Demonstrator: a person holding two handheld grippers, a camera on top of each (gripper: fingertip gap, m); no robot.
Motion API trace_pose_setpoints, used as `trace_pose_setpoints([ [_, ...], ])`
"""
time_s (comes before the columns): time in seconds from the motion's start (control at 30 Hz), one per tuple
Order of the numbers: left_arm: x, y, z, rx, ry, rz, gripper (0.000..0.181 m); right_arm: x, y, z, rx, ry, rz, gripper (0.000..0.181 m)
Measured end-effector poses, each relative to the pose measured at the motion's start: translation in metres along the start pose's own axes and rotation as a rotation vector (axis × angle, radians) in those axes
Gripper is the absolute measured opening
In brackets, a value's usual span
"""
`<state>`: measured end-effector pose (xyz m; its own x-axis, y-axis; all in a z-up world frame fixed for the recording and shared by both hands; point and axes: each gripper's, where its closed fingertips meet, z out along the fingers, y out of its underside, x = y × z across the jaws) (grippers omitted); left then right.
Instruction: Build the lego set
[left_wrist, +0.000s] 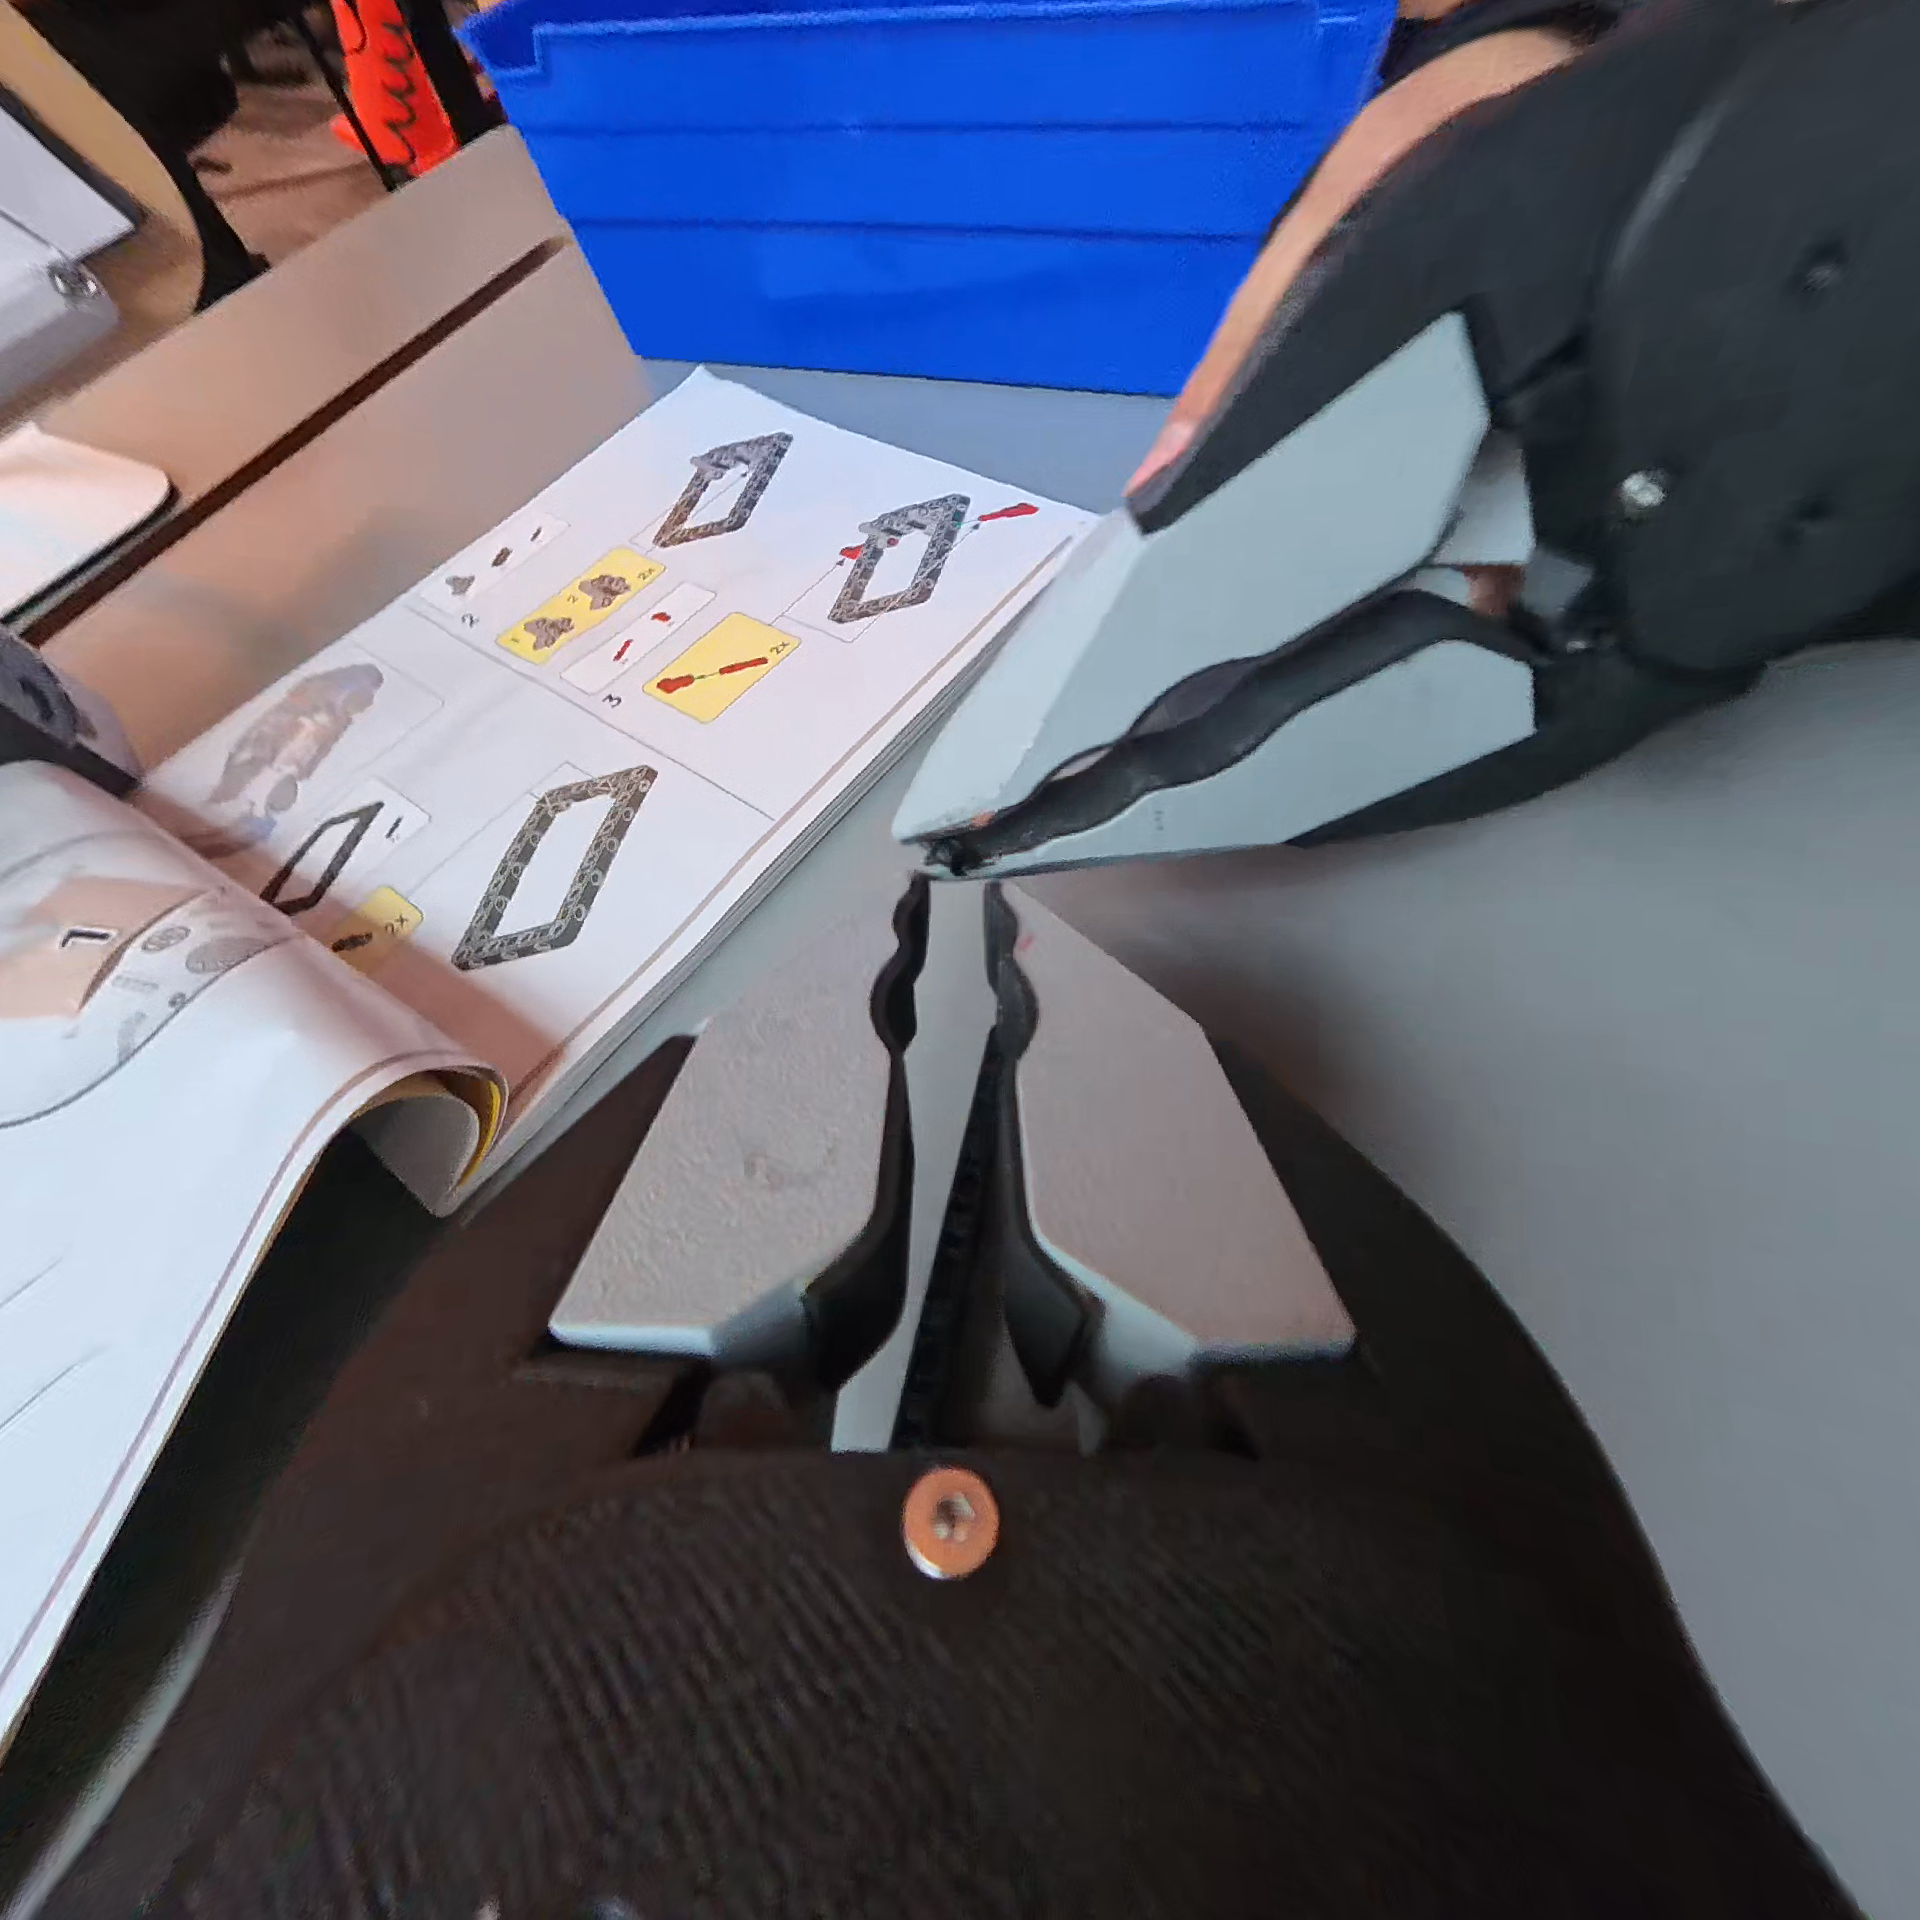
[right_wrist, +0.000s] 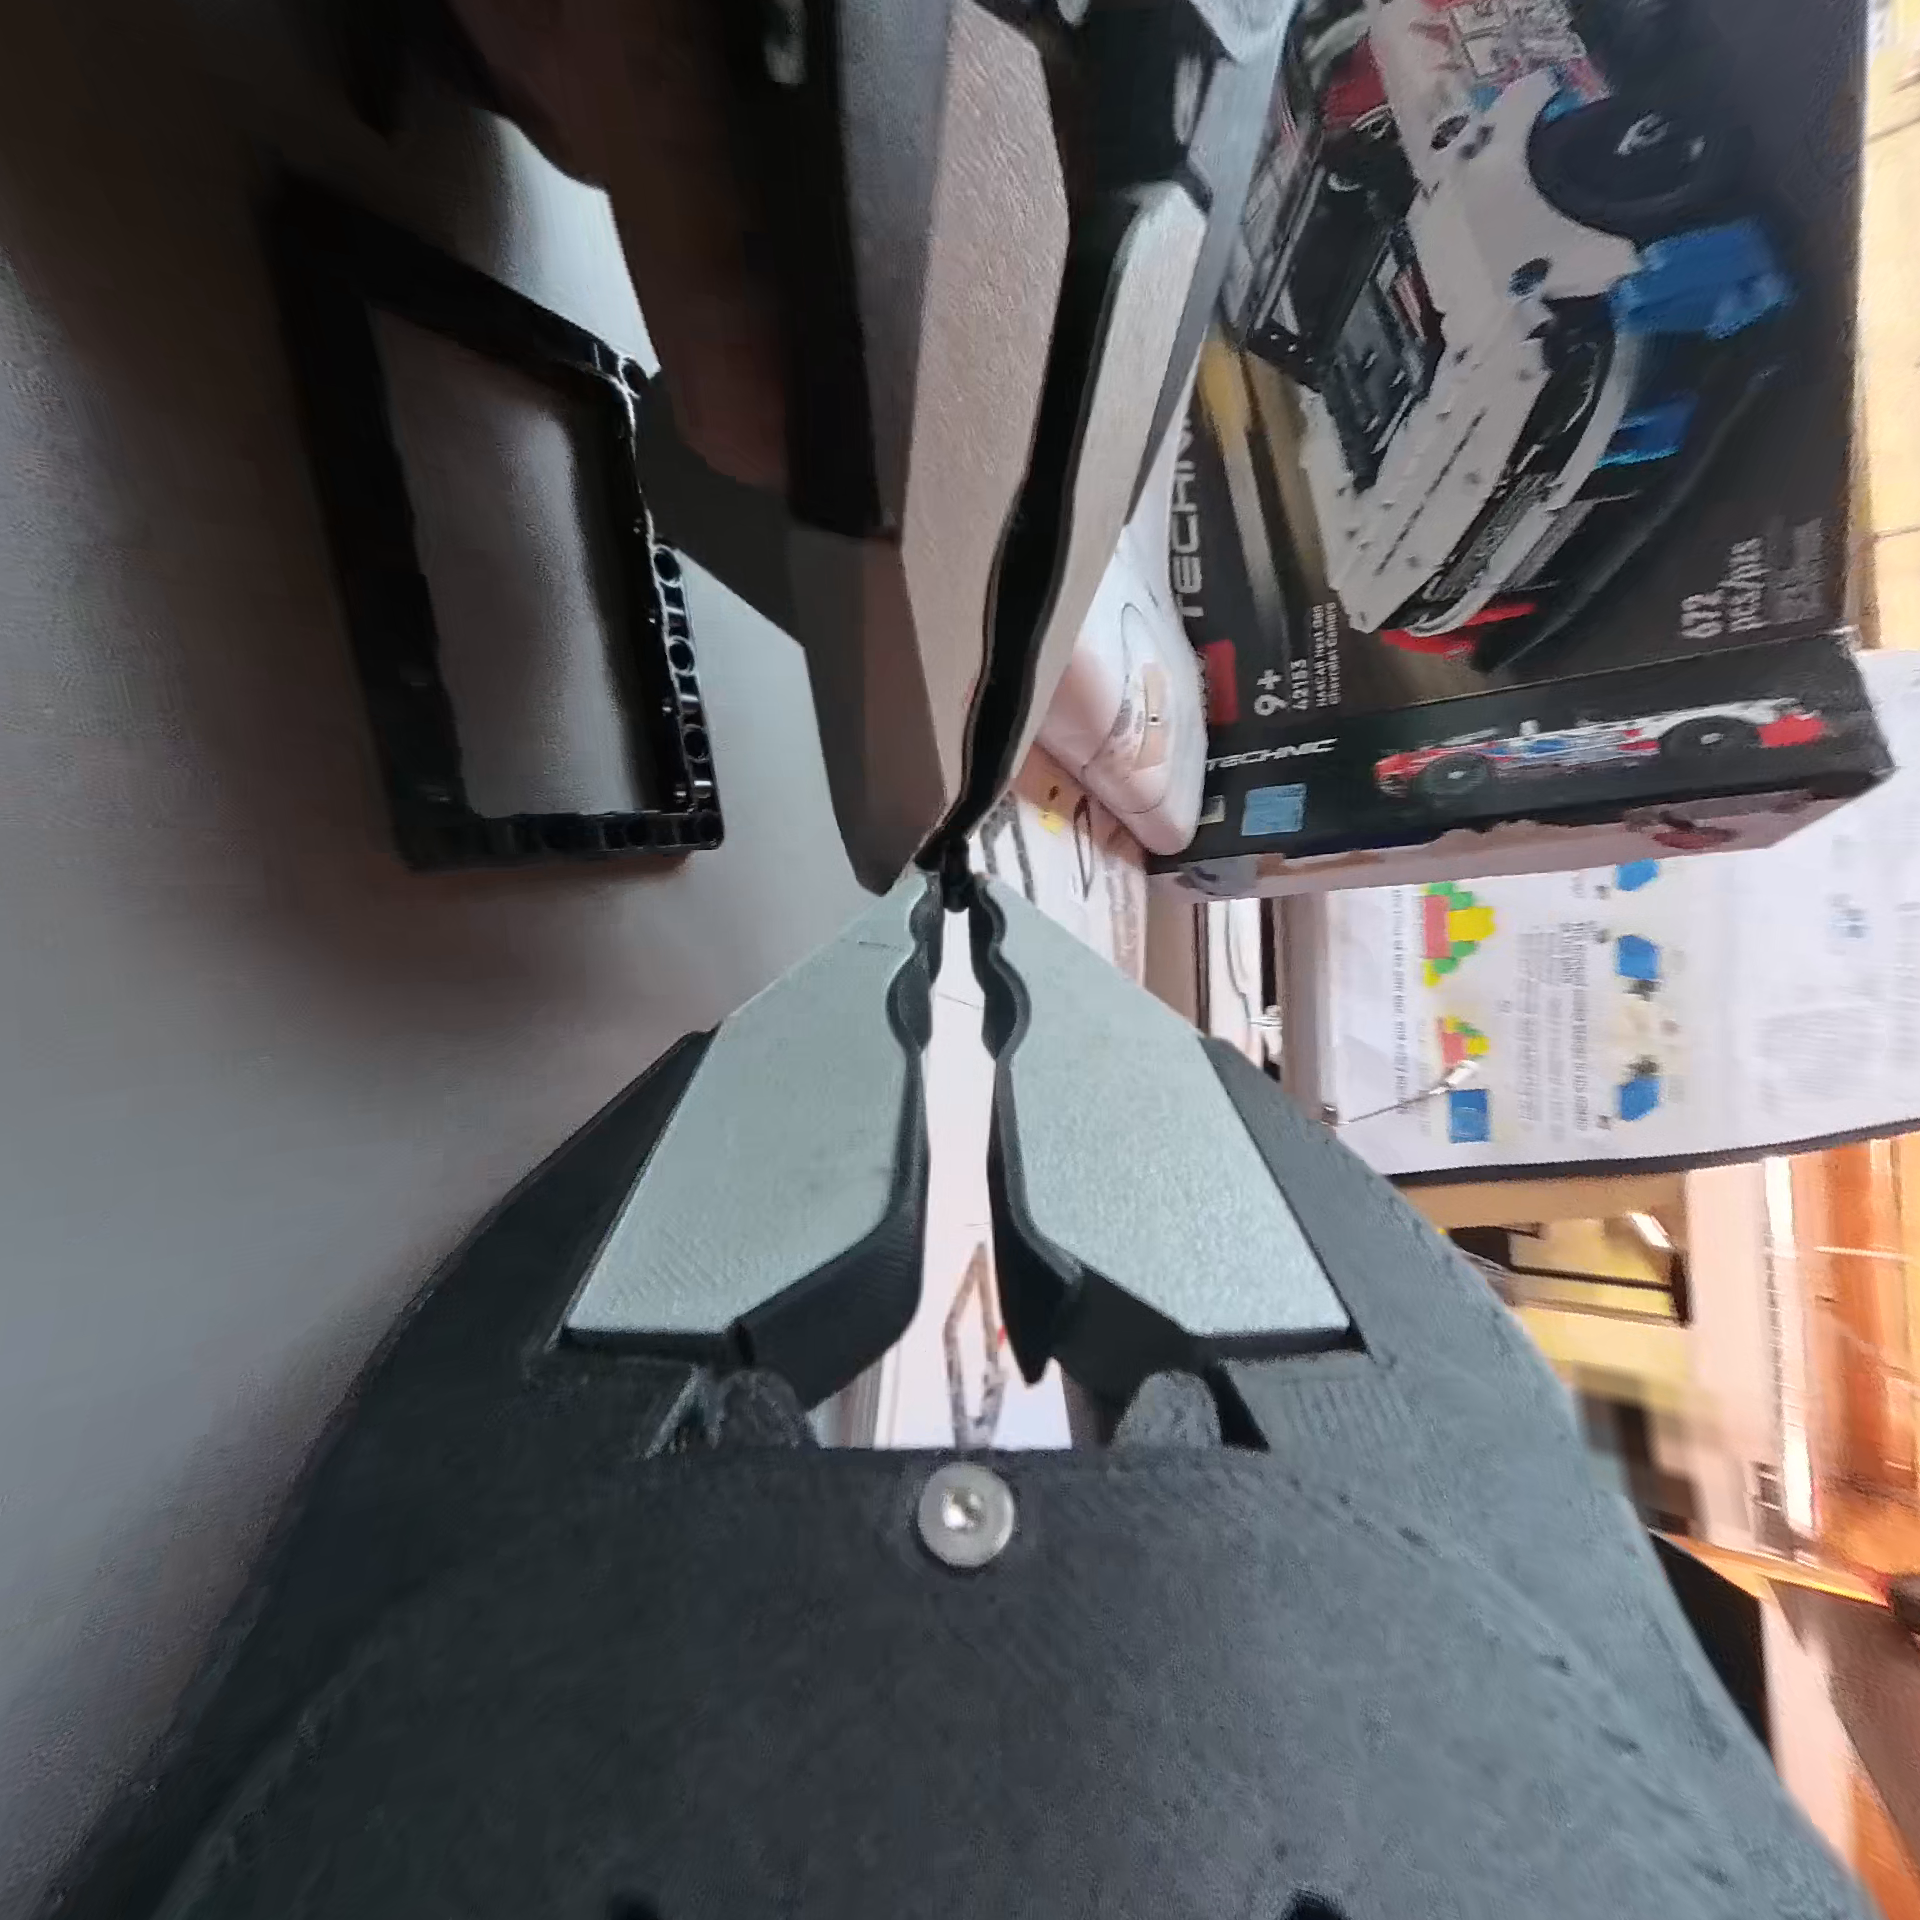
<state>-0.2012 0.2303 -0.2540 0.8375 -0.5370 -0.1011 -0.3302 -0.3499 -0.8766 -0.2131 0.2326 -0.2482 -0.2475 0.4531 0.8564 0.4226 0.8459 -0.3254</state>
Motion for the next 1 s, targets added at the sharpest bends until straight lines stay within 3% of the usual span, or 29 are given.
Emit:
trace_pose_setpoints([
  [0.2,-0.001,0.0,0.0,0.008,0.055,-0.106,0.009,0.004,0.005,0.005,-0.104,0.109,-0.132,0.002],
  [0.5,-0.005,-0.013,-0.012,0.094,0.072,-0.237,0.009,0.021,-0.008,-0.005,-0.119,0.282,-0.285,0.001],
  [1.0,-0.001,-0.012,-0.016,0.131,0.105,-0.324,0.012,0.012,-0.004,0.0,-0.163,0.286,-0.395,0.001],
])
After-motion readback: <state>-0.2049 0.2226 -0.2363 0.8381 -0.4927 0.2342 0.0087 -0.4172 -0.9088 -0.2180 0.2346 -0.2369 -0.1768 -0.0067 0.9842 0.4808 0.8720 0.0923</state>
